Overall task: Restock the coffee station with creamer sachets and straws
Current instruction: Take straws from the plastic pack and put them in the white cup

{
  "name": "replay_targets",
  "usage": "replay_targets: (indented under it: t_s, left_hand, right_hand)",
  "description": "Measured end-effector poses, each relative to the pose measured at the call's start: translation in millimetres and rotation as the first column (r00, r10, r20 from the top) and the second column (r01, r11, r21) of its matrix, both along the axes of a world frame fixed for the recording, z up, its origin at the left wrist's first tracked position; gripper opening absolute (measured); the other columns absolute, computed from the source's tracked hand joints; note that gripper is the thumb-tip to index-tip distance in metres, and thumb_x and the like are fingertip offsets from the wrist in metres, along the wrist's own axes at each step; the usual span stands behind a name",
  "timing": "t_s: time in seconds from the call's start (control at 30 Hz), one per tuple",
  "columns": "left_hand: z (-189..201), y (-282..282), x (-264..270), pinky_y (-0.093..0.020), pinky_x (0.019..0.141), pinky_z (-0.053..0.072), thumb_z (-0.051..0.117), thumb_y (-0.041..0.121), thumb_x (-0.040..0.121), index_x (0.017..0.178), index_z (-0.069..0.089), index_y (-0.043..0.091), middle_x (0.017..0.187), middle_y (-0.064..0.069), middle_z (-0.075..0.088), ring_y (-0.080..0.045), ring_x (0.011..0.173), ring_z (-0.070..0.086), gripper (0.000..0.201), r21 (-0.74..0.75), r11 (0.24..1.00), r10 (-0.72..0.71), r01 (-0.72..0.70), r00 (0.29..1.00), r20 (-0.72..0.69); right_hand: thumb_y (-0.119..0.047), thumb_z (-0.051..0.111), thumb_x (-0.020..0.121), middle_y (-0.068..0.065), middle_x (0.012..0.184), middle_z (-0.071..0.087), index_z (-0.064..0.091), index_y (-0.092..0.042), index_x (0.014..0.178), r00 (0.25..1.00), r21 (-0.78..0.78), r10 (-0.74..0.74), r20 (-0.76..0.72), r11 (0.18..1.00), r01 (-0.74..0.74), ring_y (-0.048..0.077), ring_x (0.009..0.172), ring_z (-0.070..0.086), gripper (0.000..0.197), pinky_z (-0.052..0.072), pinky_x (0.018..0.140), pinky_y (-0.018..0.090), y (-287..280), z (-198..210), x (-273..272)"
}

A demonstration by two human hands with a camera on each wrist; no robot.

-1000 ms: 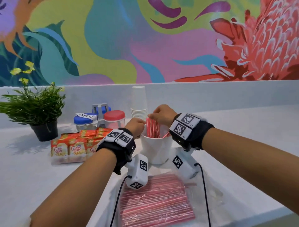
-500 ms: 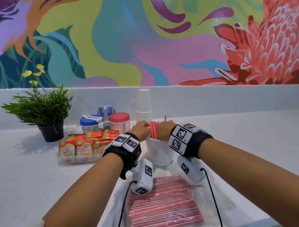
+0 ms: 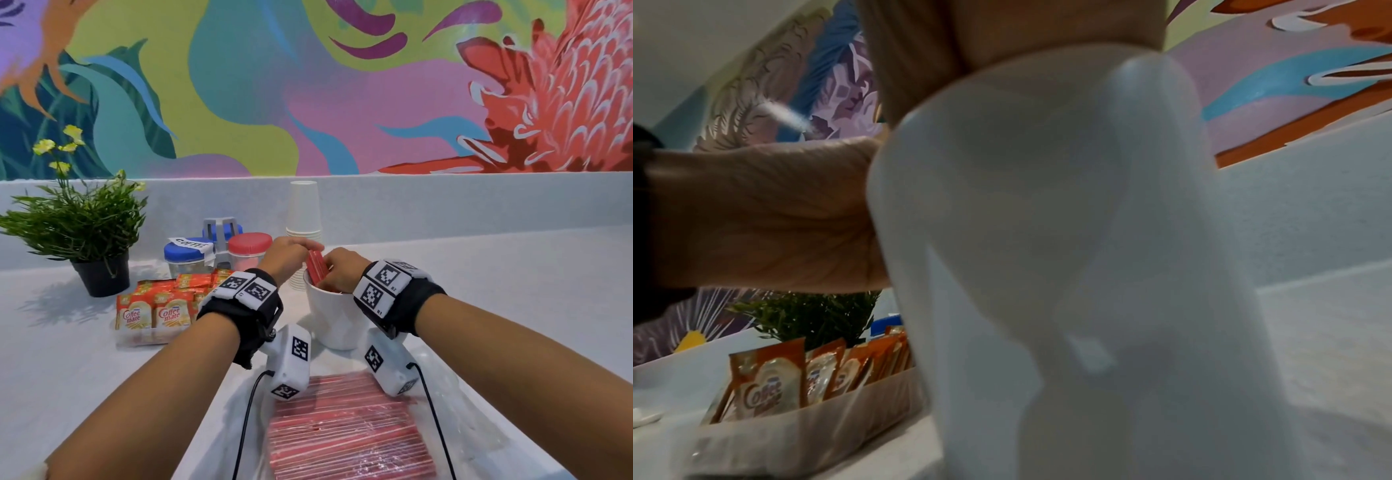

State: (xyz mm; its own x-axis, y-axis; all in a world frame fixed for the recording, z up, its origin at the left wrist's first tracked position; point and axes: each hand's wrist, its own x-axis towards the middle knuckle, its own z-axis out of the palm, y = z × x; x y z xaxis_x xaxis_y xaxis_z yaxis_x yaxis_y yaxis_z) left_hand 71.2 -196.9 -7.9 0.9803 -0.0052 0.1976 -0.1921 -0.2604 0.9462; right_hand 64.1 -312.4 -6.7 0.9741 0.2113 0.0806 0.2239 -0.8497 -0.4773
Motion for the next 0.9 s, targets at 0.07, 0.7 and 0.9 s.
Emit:
replay_targets:
  t_s: [0.07, 0.7, 0.9]
  left_hand:
    - [-3, 0, -1, -0.017, 0.081, 0.046, 0.044, -0.011, 0.087, 0.113, 0.064, -0.004, 0.091, -0.007, 0.064, -0.014, 0.082, 0.057, 0.034, 0.027, 0.999, 0.03, -0.031, 0.998, 0.057]
    - [18, 4, -40, -0.037, 0.111, 0.03, 0.034, -0.003, 0.093, 0.139, 0.038, 0.003, 0.144, -0.015, 0.041, -0.028, 0.134, 0.038, 0.047, 0.498, 0.866, 0.056, -0.046, 0.998, -0.005]
    - [33, -13, -93, -0.03, 0.103, 0.037, 0.038, 0.0, 0.091, 0.135, 0.042, 0.008, 0.13, -0.012, 0.05, -0.026, 0.125, 0.045, 0.044, 0.351, 0.934, 0.052, -0.069, 0.997, 0.058]
  right_hand:
    - [-0.018, 0.07, 0.078, 0.01, 0.094, 0.063, 0.066, -0.008, 0.111, 1.0, 0.057, -0.027, 0.012, 0.998, 0.026, 0.023, 0.089, 0.059, 0.034, 0.042, 0.063, 0.023, -2, 1, 0]
    - [-0.008, 0.061, 0.087, 0.02, 0.11, 0.066, 0.061, 0.003, 0.112, 0.994, 0.313, -0.103, -0.025, 0.944, 0.105, 0.026, 0.096, 0.065, 0.028, 0.051, 0.089, 0.033, -26, 28, -18]
    - [-0.006, 0.042, 0.095, 0.007, 0.069, 0.064, 0.052, -0.006, 0.075, 0.971, 0.513, -0.138, -0.194, 0.83, 0.22, 0.015, 0.055, 0.061, 0.023, 0.039, 0.06, 0.022, -59, 46, -67]
